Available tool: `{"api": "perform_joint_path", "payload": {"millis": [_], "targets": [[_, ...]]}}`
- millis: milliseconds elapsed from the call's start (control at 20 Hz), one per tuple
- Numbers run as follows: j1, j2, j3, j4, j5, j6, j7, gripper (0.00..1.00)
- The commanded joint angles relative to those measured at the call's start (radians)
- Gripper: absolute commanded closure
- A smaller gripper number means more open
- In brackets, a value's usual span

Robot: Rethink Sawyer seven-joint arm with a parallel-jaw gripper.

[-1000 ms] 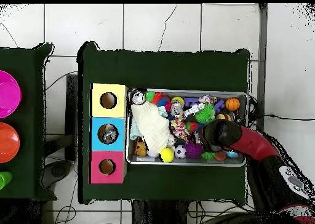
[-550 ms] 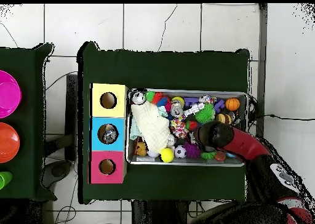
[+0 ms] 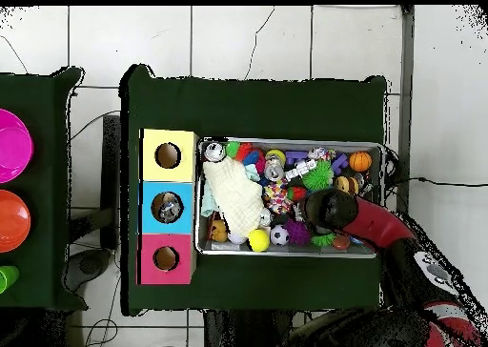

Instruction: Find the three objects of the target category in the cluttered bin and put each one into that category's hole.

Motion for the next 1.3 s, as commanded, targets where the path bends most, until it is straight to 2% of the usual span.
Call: {"api": "perform_joint_path", "payload": {"millis": [50, 150, 400, 650, 800, 1050, 1300], "targets": [[0.129, 0.215, -0.091, -0.153, -0.045, -0.052, 0.238, 0.0], [0.152, 0.228, -0.115, -0.16, -0.029, -0.039, 0.251, 0.0], [0.167, 0.183, -0.104, -0.108, 0.028, 0.001, 0.233, 0.0], [0.174, 0.185, -0.091, -0.071, 0.058, -0.037, 0.236, 0.0], [0.157, 0.151, -0.063, -0.021, 0.085, -0.018, 0.219, 0.0], [0.117, 0.042, 0.002, 0.102, 0.142, 0.054, 0.173, 0.0], [0.14, 0.056, -0.02, 0.095, 0.162, 0.074, 0.179, 0.0]]}}
